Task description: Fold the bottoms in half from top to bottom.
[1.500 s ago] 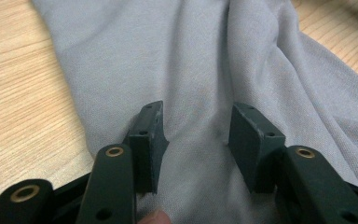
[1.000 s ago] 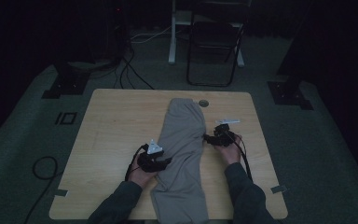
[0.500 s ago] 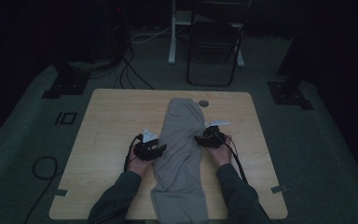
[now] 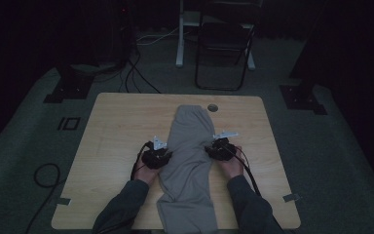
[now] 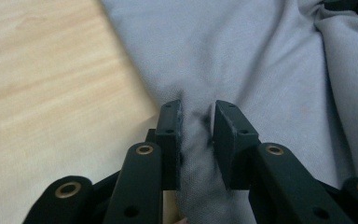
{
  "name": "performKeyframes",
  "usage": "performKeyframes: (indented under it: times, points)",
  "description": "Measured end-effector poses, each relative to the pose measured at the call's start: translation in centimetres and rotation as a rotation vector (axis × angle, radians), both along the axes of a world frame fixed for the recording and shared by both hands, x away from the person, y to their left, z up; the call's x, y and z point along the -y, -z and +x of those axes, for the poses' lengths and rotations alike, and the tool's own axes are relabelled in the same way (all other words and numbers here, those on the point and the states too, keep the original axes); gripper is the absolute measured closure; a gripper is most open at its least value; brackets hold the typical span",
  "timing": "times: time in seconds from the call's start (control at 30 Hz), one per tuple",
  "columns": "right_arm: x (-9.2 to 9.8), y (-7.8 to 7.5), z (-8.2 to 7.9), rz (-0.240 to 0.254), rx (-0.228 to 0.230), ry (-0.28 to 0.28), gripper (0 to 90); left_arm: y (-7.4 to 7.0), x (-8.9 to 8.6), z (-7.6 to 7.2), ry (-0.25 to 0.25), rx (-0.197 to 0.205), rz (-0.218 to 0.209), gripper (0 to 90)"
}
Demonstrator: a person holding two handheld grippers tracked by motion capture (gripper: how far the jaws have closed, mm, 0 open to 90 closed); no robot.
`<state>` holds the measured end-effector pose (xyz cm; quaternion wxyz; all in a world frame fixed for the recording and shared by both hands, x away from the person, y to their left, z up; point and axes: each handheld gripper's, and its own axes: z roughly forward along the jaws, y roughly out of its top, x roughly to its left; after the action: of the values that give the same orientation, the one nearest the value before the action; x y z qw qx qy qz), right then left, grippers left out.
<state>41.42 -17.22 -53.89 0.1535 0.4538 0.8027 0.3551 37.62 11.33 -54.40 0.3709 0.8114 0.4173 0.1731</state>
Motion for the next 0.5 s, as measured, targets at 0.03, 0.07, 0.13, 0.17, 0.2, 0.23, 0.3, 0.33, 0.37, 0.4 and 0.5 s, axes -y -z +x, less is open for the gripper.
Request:
performKeyframes:
  times: [0.03, 0.07, 0.13, 0.17, 0.2, 0.23, 0.3, 0.33, 0.37, 0.4, 0.5]
  points:
    - [0.2, 0.0, -0.4, 0.006, -0.002, -0.003, 61.3, 0.0, -0.2, -0.4, 0.008, -0.003, -0.001, 73.2]
    - [0.4, 0.0, -0.8, 0.007, -0.003, -0.008, 61.4, 0.0, -0.3, -0.9, 0.011, -0.007, -0.005, 73.3]
    - [0.6, 0.0, -1.7, 0.006, -0.006, -0.029, 61.4, 0.0, -0.3, -1.8, 0.021, -0.01, -0.003, 73.4]
    - [0.6, 0.0, -2.2, 0.003, -0.007, -0.039, 61.4, -0.1, -0.3, -2.3, 0.028, -0.013, 0.0, 73.4]
    - [0.7, 0.0, -2.6, 0.002, -0.009, -0.047, 61.3, -0.1, -0.3, -2.7, 0.038, -0.015, 0.001, 73.4]
    - [0.7, -0.1, -3.0, -0.001, -0.012, -0.055, 61.3, -0.1, -0.2, -3.0, 0.047, -0.018, 0.002, 73.3]
    - [0.8, -0.3, -3.5, -0.01, -0.035, -0.067, 60.3, -0.3, -0.1, -3.4, 0.074, -0.03, 0.008, 71.8]
    - [0.9, -0.4, -3.6, -0.019, -0.042, -0.073, 56.9, -0.3, 0.0, -3.3, 0.087, -0.033, 0.012, 68.1]
    - [0.9, -0.6, -3.7, -0.028, -0.036, -0.071, 54.3, -0.5, 0.0, -3.1, 0.09, -0.028, 0.024, 62.2]
    - [1.1, -0.9, -3.6, -0.019, -0.023, -0.06, 54.1, -0.6, 0.0, -2.7, 0.081, -0.018, 0.023, 58.1]
    - [2.0, -1.9, -2.9, 0.041, -0.005, -0.001, 52.1, -1.2, -0.2, -1.2, 0.035, -0.013, -0.017, 52.0]
